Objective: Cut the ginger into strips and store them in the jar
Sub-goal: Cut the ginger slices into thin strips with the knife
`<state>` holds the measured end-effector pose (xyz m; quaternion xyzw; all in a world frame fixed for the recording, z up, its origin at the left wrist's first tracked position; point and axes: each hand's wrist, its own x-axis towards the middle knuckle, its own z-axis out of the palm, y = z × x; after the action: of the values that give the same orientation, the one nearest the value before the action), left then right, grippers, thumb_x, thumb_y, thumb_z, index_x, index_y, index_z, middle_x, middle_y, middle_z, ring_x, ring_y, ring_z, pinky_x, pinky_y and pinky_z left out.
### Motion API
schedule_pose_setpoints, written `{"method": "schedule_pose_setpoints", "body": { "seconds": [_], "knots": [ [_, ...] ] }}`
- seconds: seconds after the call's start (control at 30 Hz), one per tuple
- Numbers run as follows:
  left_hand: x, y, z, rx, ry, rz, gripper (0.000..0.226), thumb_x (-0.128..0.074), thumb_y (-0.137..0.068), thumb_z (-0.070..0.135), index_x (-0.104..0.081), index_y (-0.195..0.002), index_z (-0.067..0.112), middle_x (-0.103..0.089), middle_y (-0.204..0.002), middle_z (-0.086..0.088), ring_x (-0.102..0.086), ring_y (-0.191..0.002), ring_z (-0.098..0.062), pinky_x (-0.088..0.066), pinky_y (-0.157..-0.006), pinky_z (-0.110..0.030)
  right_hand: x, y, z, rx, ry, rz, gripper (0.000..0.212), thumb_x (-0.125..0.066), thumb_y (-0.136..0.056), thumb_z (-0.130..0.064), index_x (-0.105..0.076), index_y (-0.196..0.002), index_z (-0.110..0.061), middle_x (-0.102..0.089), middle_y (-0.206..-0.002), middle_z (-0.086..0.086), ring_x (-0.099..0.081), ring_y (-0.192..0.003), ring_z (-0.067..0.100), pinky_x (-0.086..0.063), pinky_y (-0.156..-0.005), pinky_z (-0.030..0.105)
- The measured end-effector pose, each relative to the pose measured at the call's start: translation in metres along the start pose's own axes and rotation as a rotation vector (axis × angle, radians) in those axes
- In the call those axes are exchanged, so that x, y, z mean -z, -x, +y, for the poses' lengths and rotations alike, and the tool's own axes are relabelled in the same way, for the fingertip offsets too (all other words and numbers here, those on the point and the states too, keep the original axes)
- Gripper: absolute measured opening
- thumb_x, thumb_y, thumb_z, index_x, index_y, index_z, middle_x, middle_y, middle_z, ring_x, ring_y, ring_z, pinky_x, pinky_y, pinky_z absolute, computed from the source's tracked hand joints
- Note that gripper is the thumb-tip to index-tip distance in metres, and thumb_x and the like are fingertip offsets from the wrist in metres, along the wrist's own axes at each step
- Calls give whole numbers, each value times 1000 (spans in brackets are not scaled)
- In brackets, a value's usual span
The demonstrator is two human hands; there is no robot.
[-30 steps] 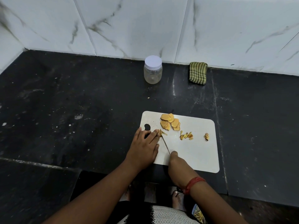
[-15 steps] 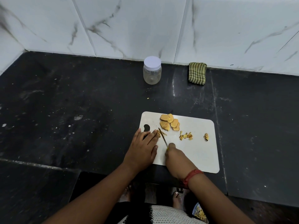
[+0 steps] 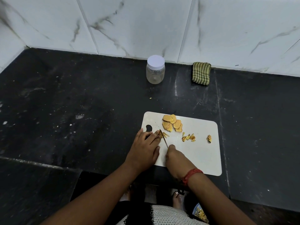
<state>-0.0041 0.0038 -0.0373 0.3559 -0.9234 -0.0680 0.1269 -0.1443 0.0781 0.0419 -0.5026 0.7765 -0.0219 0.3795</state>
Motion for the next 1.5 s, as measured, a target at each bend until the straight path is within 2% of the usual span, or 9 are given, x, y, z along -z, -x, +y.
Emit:
{"method": "schedule_pose_setpoints", "body": {
  "seconds": [0.13, 0.3, 0.57, 0.77, 0.9, 1.07, 1.23, 1.37, 1.5],
  "knots": [
    [0, -2, 1, 11, -7, -1, 41, -46, -99, 36, -63, -133, 20, -55, -142, 1, -50, -124, -20, -27, -120, -53, 1, -2, -1, 14, 71, -14, 36, -38, -93, 0, -34, -128, 7, -64, -101, 17, -54, -72, 21, -36, -62, 26],
    [1, -3, 4, 28, -4, 39, 37, -50, -96, 33, -67, -126, 18, -59, -137, 1, -53, -117, -20, -30, -119, -53, 3, 0, 2, 29, 22, -23, 30, -37, -92, 3, -37, -122, 4, -62, -96, 17, -44, -60, 14, -29, -48, 21],
    [-1, -4, 5, 19, -8, 55, 34, -53, -96, 29, -69, -123, 16, -60, -135, 0, -53, -115, -20, -31, -119, -53, 0, -2, 2, 11, 0, -1, 35, -38, -92, 2, -35, -127, 6, -63, -100, 17, -49, -69, 20, -27, -47, 19],
    [-2, -2, 6, 24, -14, 66, 36, -54, -95, 29, -68, -125, 16, -60, -137, 1, -53, -114, -20, -31, -118, -52, -8, 8, 6, 4, 39, -5, 43, -37, -94, -1, -27, -136, 5, -61, -113, 19, -61, -99, 28, -39, -71, 27],
    [-2, -4, 7, 26, -20, 62, 38, -53, -95, 29, -67, -127, 16, -59, -138, 0, -54, -115, -20, -31, -118, -53, -6, 17, 13, 8, 43, -16, 38, -37, -93, -1, -31, -130, 5, -62, -107, 18, -55, -79, 25, -33, -66, 26],
    [-3, -2, 7, 32, -11, 56, 38, -51, -96, 30, -67, -128, 17, -58, -140, 1, -53, -117, -20, -29, -119, -52, -4, 29, 20, 7, 56, -43, 37, -36, -94, -2, -31, -130, 1, -61, -105, 15, -50, -75, 21, -36, -68, 25],
    [-3, -2, 7, 38, 6, 49, 38, -50, -97, 29, -66, -129, 18, -57, -142, 1, -52, -118, -19, -27, -120, -53, 2, 33, 27, 21, 55, 52, 36, -36, -91, 2, -33, -126, 2, -58, -85, 10, -35, -53, 7, -24, -44, 20],
    [-3, 0, 6, 39, 24, 56, 37, -50, -97, 29, -66, -129, 17, -57, -142, 1, -52, -119, -20, -26, -121, -53, 4, 22, 16, 53, -20, 71, 22, -35, -94, 0, -36, -115, -2, -47, -70, 0, -40, -54, 10, -24, -44, 21],
    [-2, 0, 6, 23, 17, 60, 38, -50, -98, 29, -66, -130, 16, -56, -143, -1, -52, -120, -21, -28, -120, -55, 5, 12, 8, 59, -53, 37, 12, -36, -96, -6, -38, -108, -6, -56, -82, 9, -45, -60, 14, -29, -46, 20]
  ]
}}
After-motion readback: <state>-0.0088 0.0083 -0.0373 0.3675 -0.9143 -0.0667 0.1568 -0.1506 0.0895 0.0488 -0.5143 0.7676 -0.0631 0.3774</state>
